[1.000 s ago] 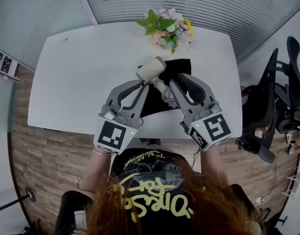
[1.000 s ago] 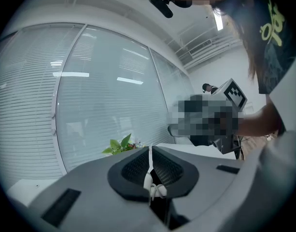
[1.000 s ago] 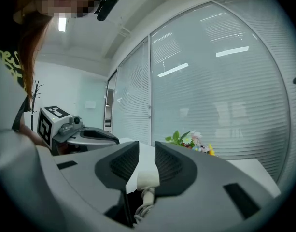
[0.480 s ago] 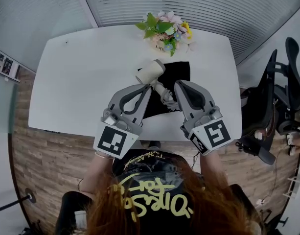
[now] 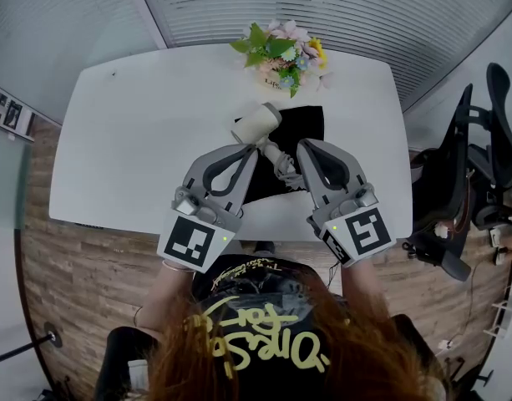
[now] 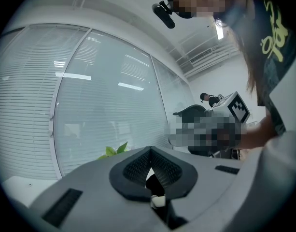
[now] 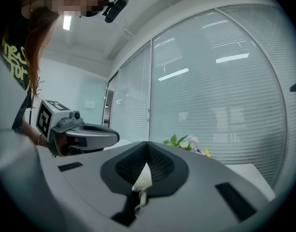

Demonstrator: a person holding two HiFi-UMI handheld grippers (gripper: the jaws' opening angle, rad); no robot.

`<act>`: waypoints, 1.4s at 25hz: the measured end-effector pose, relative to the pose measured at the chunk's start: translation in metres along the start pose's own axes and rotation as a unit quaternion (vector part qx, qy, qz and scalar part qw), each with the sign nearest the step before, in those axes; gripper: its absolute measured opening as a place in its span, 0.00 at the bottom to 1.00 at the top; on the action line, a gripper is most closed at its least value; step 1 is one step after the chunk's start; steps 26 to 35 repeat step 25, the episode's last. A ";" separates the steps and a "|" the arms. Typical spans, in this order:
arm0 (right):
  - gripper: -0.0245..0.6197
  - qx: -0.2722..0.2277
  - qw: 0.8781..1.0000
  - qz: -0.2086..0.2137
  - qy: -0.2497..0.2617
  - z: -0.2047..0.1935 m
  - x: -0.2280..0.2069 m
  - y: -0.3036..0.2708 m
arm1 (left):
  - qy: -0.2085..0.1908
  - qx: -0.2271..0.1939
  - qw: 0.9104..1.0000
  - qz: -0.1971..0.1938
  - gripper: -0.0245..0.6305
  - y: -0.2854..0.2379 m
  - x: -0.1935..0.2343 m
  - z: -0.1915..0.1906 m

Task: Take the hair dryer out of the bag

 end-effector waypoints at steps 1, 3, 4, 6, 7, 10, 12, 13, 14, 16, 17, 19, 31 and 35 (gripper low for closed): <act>0.04 0.000 1.000 -0.001 0.000 0.000 0.000 0.000 | 0.000 0.000 1.000 -0.001 0.02 0.000 0.000 0.000; 0.04 -0.001 1.000 0.001 -0.001 -0.001 0.000 0.000 | -0.003 0.000 1.000 -0.001 0.02 -0.001 0.000 0.000; 0.04 -0.002 1.000 0.001 -0.002 -0.001 0.000 0.000 | -0.004 0.001 1.000 -0.002 0.02 -0.001 0.000 0.000; 0.04 -0.002 1.000 0.002 -0.004 -0.001 0.001 0.001 | -0.004 0.002 1.000 -0.003 0.02 -0.001 0.000 -0.001; 0.04 -0.002 1.000 0.002 -0.004 -0.001 0.001 0.001 | -0.003 0.002 1.000 -0.003 0.02 0.000 -0.001 -0.001; 0.04 -0.004 1.000 0.002 -0.005 0.000 0.003 0.002 | -0.004 0.004 1.000 -0.004 0.02 0.001 -0.002 -0.001; 0.04 -0.004 1.000 0.002 -0.004 0.000 0.003 0.002 | -0.005 0.003 1.000 -0.003 0.02 0.001 -0.002 -0.001; 0.04 -0.003 1.000 0.002 -0.004 0.000 0.004 0.002 | -0.004 0.003 1.000 -0.003 0.02 0.001 -0.001 -0.002; 0.04 -0.002 1.000 0.002 -0.003 0.000 0.004 0.002 | -0.004 0.002 1.000 -0.002 0.02 0.001 -0.001 -0.002; 0.04 -0.002 1.000 0.001 -0.002 0.000 0.004 0.002 | -0.004 0.002 1.000 -0.002 0.02 0.002 -0.001 -0.002; 0.04 -0.002 1.000 0.001 -0.002 0.000 0.005 0.002 | -0.004 0.002 1.000 -0.002 0.02 0.002 0.000 -0.002; 0.04 -0.002 1.000 0.001 -0.002 -0.001 0.006 0.002 | -0.004 0.003 1.000 -0.002 0.02 0.003 -0.001 -0.002; 0.04 0.000 1.000 0.000 0.003 0.000 0.008 0.002 | -0.007 0.005 1.000 0.000 0.02 0.003 -0.001 -0.003; 0.04 0.000 1.000 0.000 0.003 0.000 0.008 0.002 | -0.007 0.005 1.000 0.000 0.02 0.003 -0.001 -0.003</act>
Point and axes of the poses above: the fingertips, and each gripper's own axes: y backward along the fingers, x to its left, z out of its top, the point moved 9 cm from there along y, backward along the fingers, and after that the axes turned 11 degrees about x, right-handed, at the moved point
